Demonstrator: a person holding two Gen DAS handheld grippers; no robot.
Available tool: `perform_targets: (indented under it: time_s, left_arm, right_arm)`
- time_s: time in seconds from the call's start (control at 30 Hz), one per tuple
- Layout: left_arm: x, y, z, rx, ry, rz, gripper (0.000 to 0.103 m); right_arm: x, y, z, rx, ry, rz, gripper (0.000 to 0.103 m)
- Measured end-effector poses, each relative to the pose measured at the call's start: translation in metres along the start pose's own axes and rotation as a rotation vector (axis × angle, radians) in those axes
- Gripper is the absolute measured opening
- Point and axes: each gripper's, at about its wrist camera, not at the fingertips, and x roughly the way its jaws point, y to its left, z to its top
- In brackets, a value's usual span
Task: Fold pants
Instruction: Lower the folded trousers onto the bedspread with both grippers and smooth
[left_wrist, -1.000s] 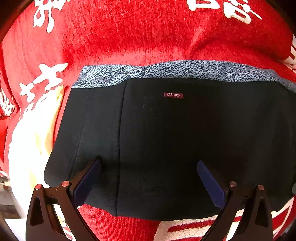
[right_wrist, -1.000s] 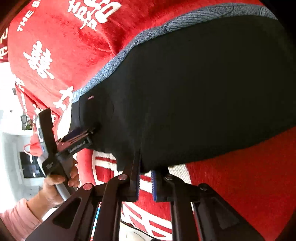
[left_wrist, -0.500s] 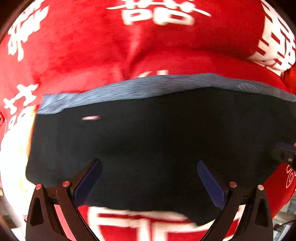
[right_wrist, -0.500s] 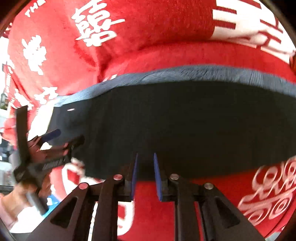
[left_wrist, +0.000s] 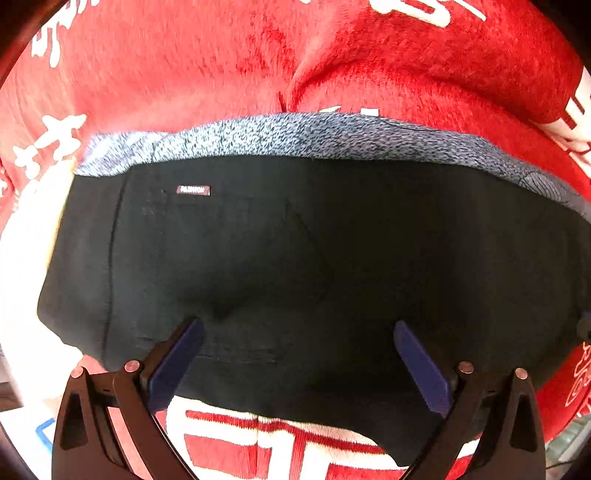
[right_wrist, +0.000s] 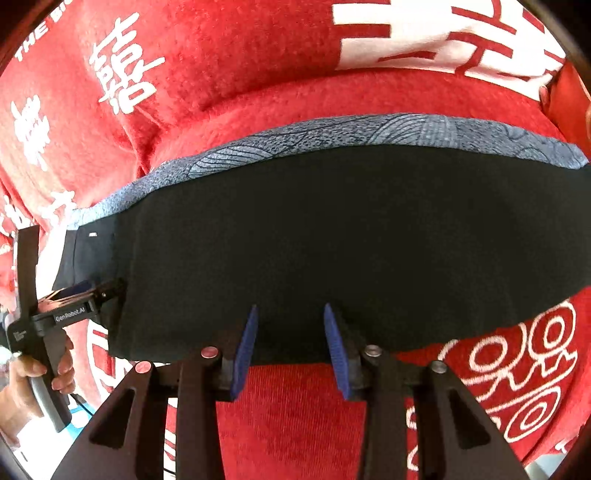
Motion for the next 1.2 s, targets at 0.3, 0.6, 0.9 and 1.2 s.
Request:
perform_targets:
  time_s: [0.3,0.6,0.9,1.2]
  left_arm:
    - [-0.048,-0.087,0.003,0.138,-0.091,-0.039,0.103]
    - [-0.059,-0.211,-0.001,0.249,-0.095,-0.098,0.103]
    - [-0.064,-0.267,0.013,0.281,-0.144,-0.055,0.103]
    - [-0.021,-0.265,0.018,0.116,-0.109,-0.053,0.103]
  right_arm:
    - [-0.038,-0.051,-0.021,0.134,-0.034,0.004,0.051]
    - [-0.068,-0.153,-0.047,0.402,-0.102,0.08,0.051]
    - [-0.09,-0.201,-0.042,0.44,-0.186,0.092,0.051]
    - [-0.06,-0.223,0.07,0.301,-0.218,-0.001,0.051]
